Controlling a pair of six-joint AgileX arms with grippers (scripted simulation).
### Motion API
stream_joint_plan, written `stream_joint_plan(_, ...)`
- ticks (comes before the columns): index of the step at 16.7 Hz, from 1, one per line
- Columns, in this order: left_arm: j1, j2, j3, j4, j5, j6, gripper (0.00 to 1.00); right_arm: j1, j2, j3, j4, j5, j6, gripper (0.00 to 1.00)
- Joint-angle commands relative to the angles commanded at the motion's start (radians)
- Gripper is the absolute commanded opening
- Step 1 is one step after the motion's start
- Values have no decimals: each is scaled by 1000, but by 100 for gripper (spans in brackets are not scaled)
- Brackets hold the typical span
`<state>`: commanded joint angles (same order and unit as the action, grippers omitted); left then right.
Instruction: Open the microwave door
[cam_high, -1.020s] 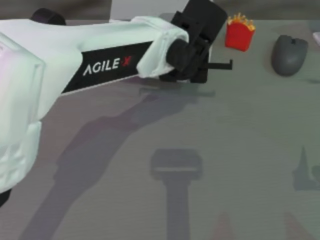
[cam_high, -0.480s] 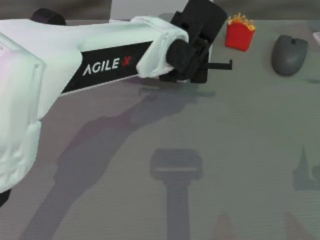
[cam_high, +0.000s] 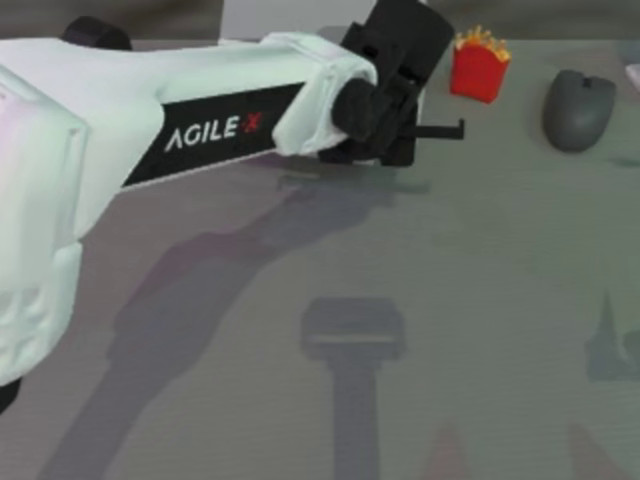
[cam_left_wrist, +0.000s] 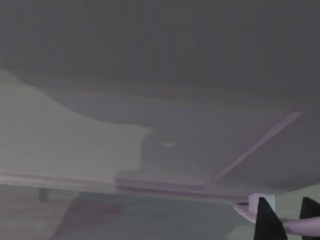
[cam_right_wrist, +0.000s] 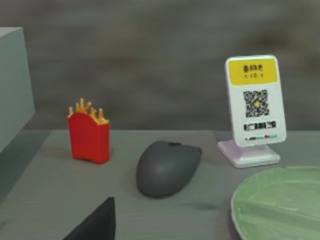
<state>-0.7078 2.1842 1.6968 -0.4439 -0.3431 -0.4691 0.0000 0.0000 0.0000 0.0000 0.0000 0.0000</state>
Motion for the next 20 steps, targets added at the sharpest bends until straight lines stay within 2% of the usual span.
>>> stream_joint_plan(9, 5, -37, -62, 39, 30, 43, 0, 0, 0, 0, 0, 0, 0, 100)
stream_joint_plan(20, 5, -37, -62, 39, 30, 43, 0, 0, 0, 0, 0, 0, 0, 100)
